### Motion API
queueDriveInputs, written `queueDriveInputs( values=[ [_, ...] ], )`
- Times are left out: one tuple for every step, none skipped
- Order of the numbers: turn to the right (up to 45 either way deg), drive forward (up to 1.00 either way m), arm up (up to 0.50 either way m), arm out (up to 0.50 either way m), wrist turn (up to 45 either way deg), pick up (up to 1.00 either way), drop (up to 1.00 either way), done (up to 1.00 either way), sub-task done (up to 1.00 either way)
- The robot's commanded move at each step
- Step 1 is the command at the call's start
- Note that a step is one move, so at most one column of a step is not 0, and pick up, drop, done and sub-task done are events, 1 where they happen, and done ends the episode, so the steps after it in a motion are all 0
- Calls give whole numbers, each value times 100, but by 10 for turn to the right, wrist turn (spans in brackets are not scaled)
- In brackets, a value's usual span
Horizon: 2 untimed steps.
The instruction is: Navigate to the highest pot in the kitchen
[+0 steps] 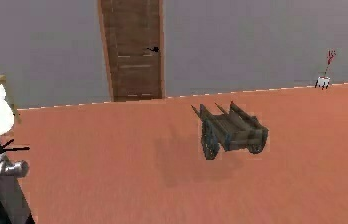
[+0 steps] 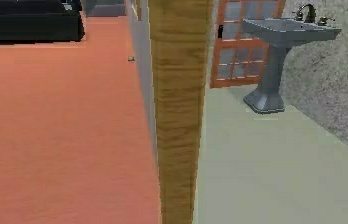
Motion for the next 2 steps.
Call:
queueDriveInputs(
  values=[
    [450, 0, 0, 0, 0, 0, 0, 0, 0],
    [30, 0, 0, 0, 0, 0, 0, 0, 0]
  ],
)
